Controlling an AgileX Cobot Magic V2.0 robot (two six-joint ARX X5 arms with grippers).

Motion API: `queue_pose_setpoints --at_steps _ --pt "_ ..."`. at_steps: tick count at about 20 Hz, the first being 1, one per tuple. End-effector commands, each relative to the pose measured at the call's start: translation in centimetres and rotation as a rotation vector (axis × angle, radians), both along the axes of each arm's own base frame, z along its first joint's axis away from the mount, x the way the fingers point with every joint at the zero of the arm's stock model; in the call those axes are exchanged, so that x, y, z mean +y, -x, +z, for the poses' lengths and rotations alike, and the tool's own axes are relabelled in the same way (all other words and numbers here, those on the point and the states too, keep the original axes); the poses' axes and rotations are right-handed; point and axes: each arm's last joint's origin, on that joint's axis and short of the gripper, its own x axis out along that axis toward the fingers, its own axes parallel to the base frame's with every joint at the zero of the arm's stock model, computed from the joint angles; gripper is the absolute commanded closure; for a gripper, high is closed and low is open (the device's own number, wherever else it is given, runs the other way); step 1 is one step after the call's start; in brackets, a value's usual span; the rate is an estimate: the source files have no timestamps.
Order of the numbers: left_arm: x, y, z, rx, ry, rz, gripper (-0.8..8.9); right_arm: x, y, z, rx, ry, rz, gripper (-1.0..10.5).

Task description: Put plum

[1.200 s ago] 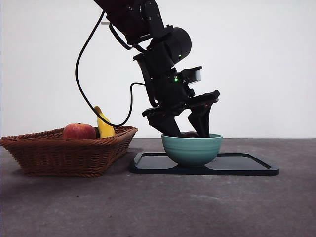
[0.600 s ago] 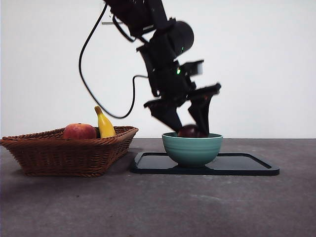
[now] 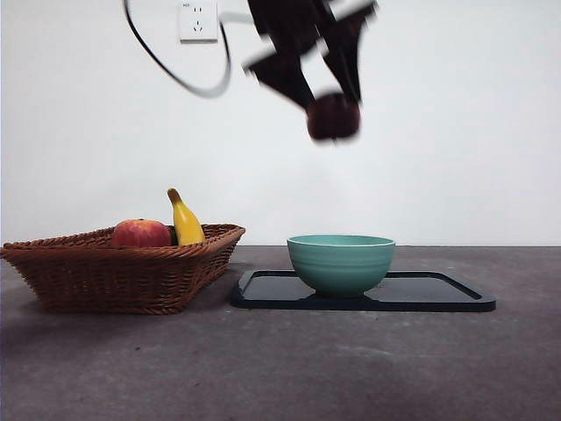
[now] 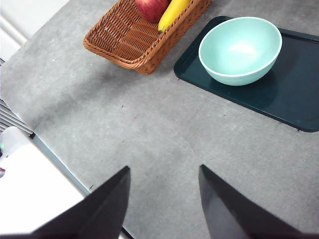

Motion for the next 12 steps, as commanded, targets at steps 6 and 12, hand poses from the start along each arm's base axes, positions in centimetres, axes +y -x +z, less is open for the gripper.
queue_pose_setpoints --at_steps 6,12 --pt "10.0 8.4 11.8 -0.146 0.088 0.083 6.0 0.1 -0.1 0.4 -0.023 -0.005 0.007 7.3" --pt "15.4 14.4 14.0 -0.067 0.026 0.133 5.99 0.1 -0.1 0.4 -0.031 0.001 0.014 7.3"
